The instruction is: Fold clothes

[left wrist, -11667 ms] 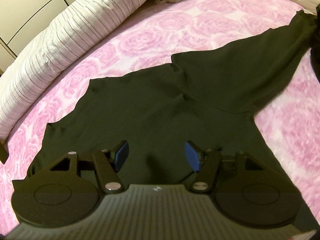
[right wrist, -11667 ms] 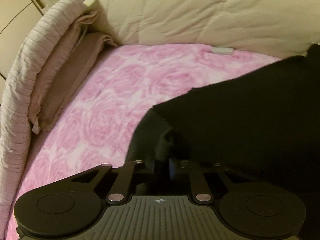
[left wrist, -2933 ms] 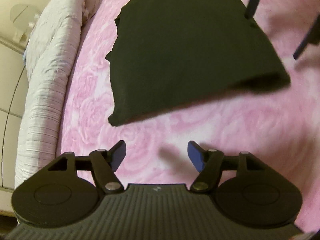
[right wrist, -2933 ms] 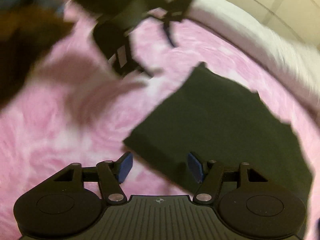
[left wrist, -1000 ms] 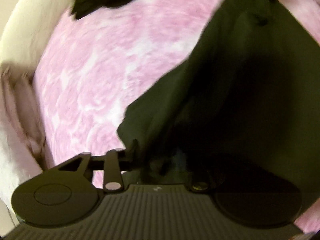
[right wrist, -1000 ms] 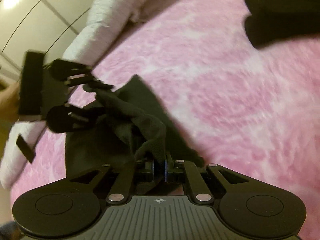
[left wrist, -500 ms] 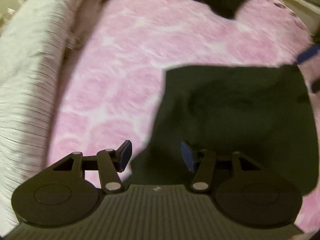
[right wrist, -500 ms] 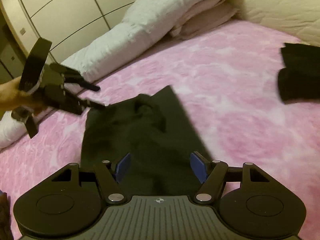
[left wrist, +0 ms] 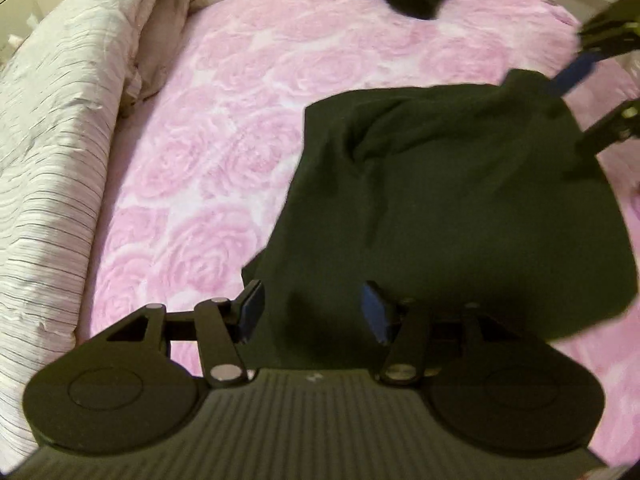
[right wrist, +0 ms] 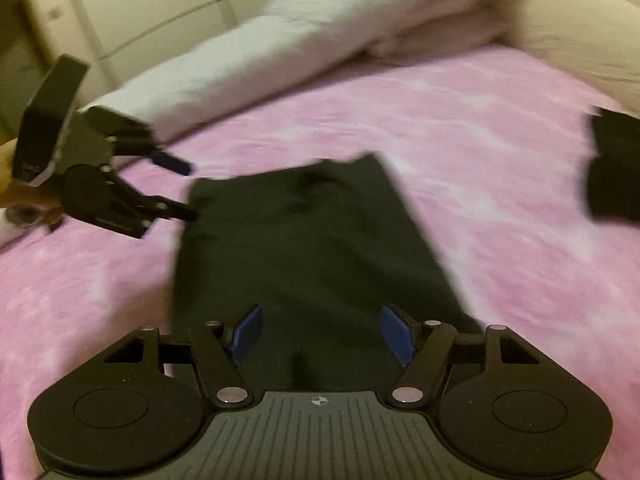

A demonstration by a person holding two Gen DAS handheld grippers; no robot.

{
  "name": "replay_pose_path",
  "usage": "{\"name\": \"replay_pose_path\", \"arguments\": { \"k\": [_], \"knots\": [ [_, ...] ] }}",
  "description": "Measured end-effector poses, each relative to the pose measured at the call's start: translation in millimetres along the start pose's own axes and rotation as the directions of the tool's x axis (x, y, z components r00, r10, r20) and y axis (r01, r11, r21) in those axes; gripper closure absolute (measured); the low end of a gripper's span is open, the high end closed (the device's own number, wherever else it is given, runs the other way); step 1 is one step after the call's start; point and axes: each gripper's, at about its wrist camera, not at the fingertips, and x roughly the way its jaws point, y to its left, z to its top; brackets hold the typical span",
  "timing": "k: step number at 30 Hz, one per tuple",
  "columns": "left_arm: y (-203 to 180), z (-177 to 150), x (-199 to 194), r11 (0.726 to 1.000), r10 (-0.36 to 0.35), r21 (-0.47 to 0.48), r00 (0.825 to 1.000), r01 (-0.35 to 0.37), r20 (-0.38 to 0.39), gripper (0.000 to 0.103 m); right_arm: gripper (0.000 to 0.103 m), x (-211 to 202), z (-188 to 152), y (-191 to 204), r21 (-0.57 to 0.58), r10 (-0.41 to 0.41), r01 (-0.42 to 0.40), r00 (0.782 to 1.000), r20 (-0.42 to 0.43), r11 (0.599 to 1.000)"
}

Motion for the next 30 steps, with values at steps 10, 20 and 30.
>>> {"name": "replay_pose_path", "arguments": {
  "k": [10, 20, 30],
  "knots": [
    [-2.9, 44.0, 74.0, 0.996, -0.089, 0.003, 0.996, 0.089, -0.007, 0.057, 0.035, 53.4, 36.7, -94.0, 0.164, -0.028, 0.028, 1.000, 0.002, 0.986],
    [2.0, 107.8, 104.5, 0.993, -0.088, -0.077, 0.996, 0.091, 0.034, 0.055, 0.035, 22.7, 8.4, -85.5, 0.033, 0.062, -0.061, 0.998, -0.017, 0.998],
    [18.3, 68.5, 44.3, 0.996, 0.075, -0.054, 0.997, -0.073, 0.030, 0.049, 0.035, -11.6, -5.4, -102.9, 0.054, -0.068, 0.072, 0.995, -0.072, 0.996]
  ]
}}
